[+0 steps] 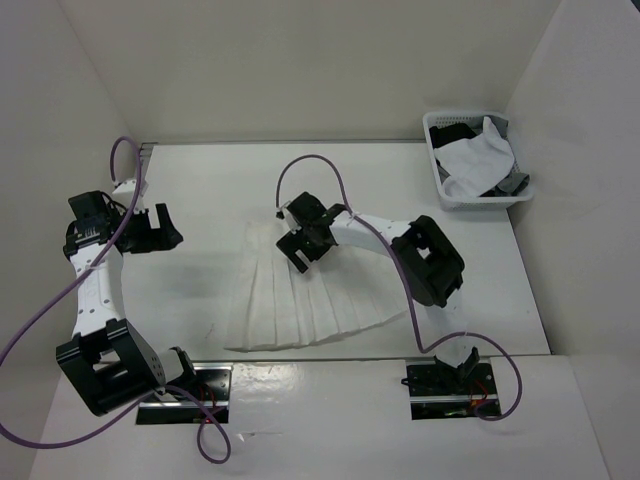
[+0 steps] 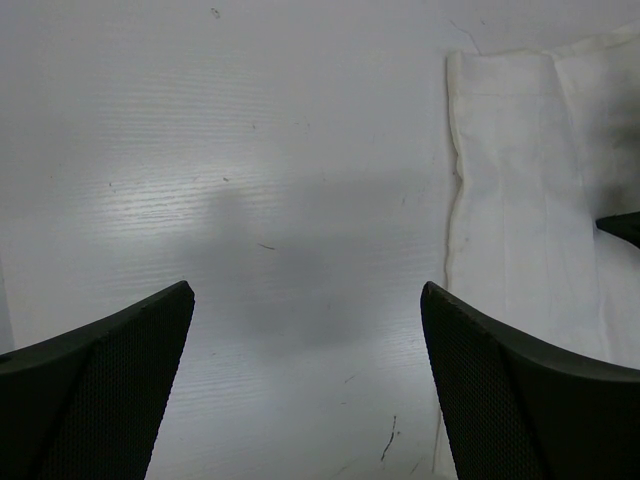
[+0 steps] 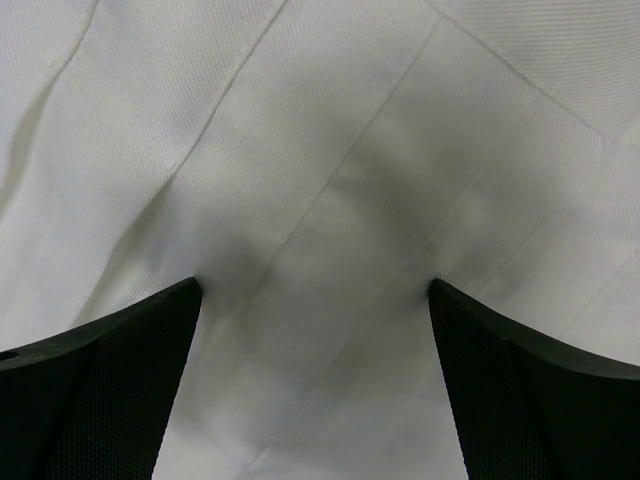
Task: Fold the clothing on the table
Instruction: Flatten the skirt out
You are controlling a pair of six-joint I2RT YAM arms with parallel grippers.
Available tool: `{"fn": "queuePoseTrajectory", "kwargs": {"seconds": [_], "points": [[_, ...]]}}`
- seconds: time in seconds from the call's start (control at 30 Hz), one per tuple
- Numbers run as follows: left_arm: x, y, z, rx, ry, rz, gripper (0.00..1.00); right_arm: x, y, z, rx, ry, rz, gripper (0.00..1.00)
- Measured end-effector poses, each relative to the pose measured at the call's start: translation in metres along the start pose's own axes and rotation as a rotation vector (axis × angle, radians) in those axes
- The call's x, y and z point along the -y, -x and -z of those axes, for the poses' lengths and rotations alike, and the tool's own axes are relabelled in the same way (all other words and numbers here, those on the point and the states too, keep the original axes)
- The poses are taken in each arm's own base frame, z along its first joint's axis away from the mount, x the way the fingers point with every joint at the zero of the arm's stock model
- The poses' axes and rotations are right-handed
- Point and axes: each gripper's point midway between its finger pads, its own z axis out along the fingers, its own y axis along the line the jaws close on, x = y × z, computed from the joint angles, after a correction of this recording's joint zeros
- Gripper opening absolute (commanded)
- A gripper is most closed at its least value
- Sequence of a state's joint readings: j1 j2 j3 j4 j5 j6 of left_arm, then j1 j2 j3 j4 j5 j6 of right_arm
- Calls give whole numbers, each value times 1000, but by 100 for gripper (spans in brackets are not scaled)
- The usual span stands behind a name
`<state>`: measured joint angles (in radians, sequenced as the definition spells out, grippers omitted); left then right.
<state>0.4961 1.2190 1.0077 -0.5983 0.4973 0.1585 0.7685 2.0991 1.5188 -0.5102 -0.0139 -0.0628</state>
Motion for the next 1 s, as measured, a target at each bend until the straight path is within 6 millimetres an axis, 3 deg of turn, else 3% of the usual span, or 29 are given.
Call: {"fn": "queuePoseTrajectory", "kwargs": {"seconds": [0.2,0.43,0.53,0.67,0.73,0.83,0.93,1.0], "points": [[2,0,0,2,-15,-19,100,-13,-17,10,-27,13,2,98],[21,-5,-5,-14,-148,-14,100,-22,-24,25,-85,43,-9,98],[30,-14,-22,-71,-250,28,98,-23,-1,46,-53,50,-3,98],[45,-25,-52,-162,-386,68,94,-15,57,95,115,45,28,98],[57,-24,-65,-196,-441,59,95,-4,76,122,194,32,30,98],[83,-22,-91,-232,-505,-18,97,38,84,153,264,-15,-15,98],[117,-24,-117,-269,-560,-118,97,99,65,161,258,-91,-109,98],[138,-24,-135,-288,-591,-166,95,138,36,154,204,-142,-176,98]]}}
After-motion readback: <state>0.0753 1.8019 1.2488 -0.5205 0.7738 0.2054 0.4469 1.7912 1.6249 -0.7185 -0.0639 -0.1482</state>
